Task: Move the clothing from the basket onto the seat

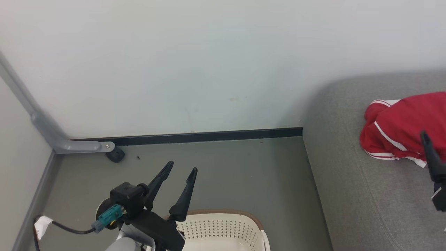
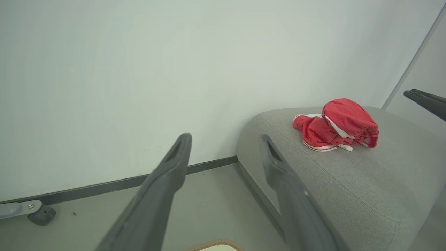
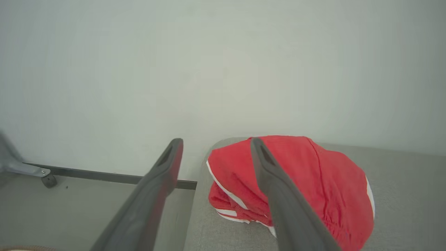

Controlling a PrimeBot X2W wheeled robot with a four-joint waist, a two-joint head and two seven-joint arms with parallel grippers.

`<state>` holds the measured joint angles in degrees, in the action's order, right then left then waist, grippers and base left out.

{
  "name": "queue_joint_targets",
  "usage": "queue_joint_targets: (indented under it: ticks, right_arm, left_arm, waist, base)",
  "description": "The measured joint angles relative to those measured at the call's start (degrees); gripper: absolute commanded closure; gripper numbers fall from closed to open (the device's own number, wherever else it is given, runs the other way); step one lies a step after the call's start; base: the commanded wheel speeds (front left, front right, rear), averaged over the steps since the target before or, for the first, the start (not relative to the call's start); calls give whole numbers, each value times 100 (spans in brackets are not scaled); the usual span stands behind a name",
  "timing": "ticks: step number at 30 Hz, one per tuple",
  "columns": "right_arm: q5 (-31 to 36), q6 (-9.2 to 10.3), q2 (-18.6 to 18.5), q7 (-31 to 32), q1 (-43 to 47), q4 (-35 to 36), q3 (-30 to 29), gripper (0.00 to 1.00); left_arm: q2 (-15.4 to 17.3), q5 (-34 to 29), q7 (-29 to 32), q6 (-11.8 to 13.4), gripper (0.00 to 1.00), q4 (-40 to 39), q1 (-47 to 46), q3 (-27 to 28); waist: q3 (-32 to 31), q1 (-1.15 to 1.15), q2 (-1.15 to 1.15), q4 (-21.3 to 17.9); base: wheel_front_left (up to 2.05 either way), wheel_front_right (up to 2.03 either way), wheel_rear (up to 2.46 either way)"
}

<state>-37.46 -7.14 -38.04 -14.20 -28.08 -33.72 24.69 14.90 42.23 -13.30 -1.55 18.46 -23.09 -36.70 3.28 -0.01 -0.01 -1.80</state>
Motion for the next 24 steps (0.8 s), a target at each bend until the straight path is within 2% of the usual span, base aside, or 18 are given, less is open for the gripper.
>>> queue_joint_targets:
  ticks: [4, 10, 14, 24]
  right_arm:
    - [-130, 31, 141, -2, 477, 369, -113, 0]
    - [-207, 257, 438, -4, 1086, 957, -244, 0]
    - [-265, 268, 591, -5, 1277, 1151, -338, 0]
    - [-277, 520, 1006, -7, 1838, 1618, -539, 0]
  left_arm:
    - [71, 1, 0, 131, 0, -45, 150, 122]
    - [178, 53, -45, 328, 0, -98, 417, 335]
    - [186, 114, -53, 417, 0, -130, 606, 461]
    - [170, 118, -69, 617, 0, -275, 922, 722]
  waist:
    - [-143, 0, 0, 172]
    - [-302, 1, 0, 403]
    - [-369, 0, 0, 480]
    - [-420, 1, 0, 602]
  base:
    - [0, 0, 0]
    - [0, 0, 0]
    - [0, 0, 0]
    - [0, 0, 0]
